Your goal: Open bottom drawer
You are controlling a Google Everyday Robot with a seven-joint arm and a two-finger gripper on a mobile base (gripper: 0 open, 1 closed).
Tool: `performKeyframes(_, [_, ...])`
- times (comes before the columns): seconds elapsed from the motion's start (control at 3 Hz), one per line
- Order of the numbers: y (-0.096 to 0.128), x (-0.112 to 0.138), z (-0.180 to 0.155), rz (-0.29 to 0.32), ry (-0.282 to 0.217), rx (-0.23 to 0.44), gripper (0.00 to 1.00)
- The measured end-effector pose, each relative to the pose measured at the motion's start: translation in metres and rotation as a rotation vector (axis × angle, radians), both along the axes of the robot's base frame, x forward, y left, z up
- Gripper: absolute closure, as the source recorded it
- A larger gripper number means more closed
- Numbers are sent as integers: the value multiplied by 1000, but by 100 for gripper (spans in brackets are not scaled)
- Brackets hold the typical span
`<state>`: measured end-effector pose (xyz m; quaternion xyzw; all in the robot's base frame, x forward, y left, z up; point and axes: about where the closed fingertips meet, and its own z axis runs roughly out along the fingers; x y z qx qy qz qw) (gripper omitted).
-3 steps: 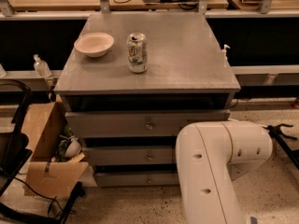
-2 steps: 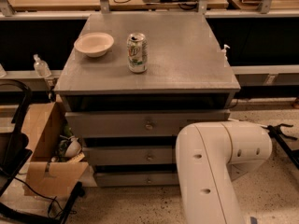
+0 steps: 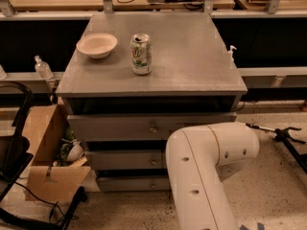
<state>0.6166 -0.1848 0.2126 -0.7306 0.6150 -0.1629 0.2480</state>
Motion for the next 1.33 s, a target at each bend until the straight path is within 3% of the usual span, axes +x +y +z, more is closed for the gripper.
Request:
performKeyframes(0.67, [0, -2, 0, -1, -2, 3, 0])
performKeyframes(1.0, [3, 4, -5, -5, 43, 2, 0])
performKeyframes(1.33, [10, 18, -22, -6, 155, -7, 0])
